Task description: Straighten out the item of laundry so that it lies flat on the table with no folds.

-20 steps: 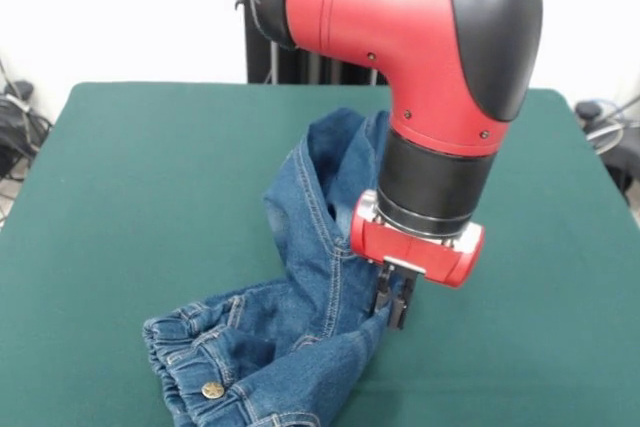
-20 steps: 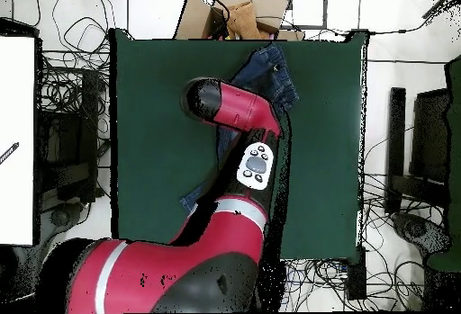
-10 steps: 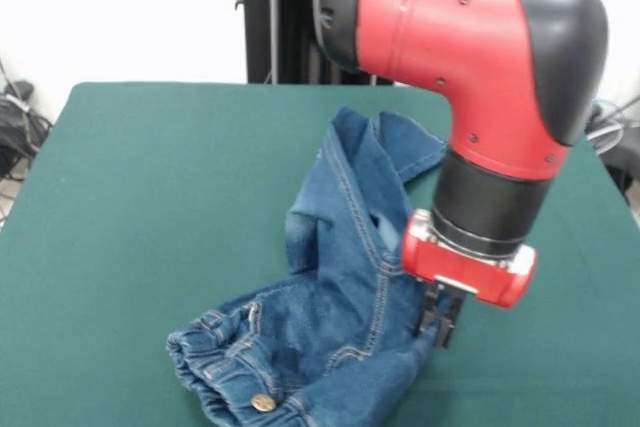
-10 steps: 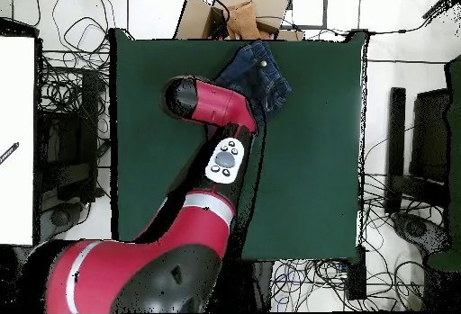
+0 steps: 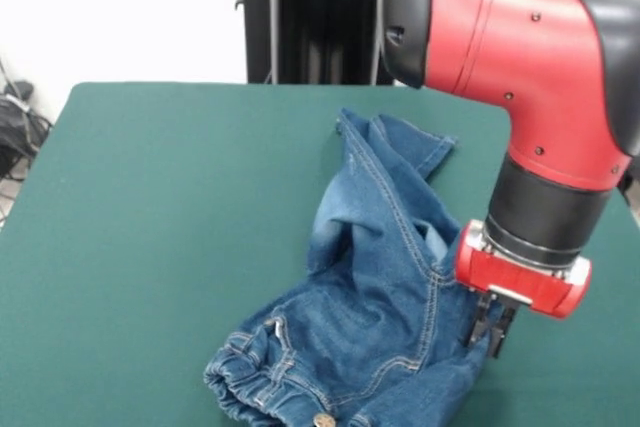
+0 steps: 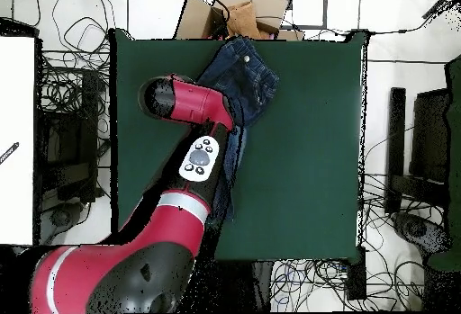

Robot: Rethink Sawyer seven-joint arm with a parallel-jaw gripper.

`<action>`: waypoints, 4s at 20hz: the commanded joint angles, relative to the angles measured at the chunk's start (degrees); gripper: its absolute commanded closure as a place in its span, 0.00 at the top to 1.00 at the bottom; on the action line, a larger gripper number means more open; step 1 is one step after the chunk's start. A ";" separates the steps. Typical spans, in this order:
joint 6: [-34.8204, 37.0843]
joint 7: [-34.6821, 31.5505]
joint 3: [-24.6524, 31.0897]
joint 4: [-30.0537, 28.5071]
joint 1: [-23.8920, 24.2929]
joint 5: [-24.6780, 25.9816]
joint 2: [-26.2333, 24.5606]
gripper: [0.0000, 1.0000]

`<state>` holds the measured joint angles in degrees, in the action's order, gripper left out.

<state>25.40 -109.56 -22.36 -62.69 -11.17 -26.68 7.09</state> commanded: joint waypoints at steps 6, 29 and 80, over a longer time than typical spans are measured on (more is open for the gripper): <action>-0.88 -11.09 6.80 -11.19 3.79 -1.53 7.36 0.00; 0.02 -14.66 5.91 -15.69 0.40 -1.68 10.44 0.00; 6.77 -18.10 5.41 -8.11 -6.33 -3.97 2.08 0.00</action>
<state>25.67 -109.58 -21.32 -69.76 -15.60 -27.63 11.42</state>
